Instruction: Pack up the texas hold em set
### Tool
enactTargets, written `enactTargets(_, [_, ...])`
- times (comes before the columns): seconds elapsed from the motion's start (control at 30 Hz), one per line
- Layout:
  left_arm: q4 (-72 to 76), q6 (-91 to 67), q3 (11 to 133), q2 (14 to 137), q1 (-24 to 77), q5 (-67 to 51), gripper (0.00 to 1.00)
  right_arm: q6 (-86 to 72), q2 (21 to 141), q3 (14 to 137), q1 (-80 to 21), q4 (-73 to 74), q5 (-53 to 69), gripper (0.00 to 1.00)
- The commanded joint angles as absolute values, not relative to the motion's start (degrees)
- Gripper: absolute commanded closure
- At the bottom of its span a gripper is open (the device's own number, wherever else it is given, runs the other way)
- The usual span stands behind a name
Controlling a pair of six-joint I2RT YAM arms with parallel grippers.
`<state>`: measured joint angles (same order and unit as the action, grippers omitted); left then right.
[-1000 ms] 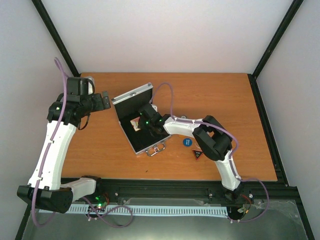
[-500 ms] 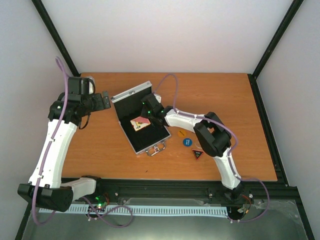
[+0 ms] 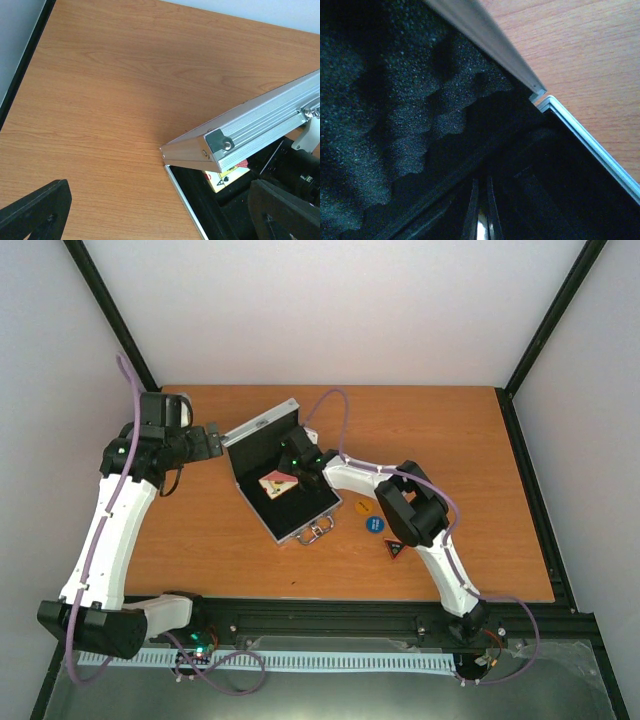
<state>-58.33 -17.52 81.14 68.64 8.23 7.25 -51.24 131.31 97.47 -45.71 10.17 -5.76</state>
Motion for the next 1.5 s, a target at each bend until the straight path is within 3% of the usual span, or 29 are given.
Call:
enactTargets(0.0, [-58.03, -16.44, 81.54, 68.82, 8.53, 7.04, 0.0, -50.52, 132.38, 94.94, -45.83, 17.37, -4.1, 0.94])
enactTargets(0.27, [-58.1, -16.44, 81.66, 68.64, 8.52, 6.95, 0.0, -49.09, 130.41, 87.27, -45.88, 23.16, -2.25, 0.94])
enactTargets(0.7, [-57.74, -16.61, 81.64, 68.75, 8.53, 6.45, 0.0, -44.78, 122.39, 84.12, -45.88, 16.12, -3.49, 0.93])
enactTargets(1.0, [-57.31, -16.35, 80.73, 68.64, 8.53, 7.11, 0.0, -40.65, 114.48, 80.68, -45.88, 12.25, -0.8, 0.74])
enactTargets(1.47, [-57.66, -16.17, 81.81, 68.99, 8.53, 7.82, 0.0, -38.24, 111.63, 81.63, -45.88, 11.67, 2.79, 0.73])
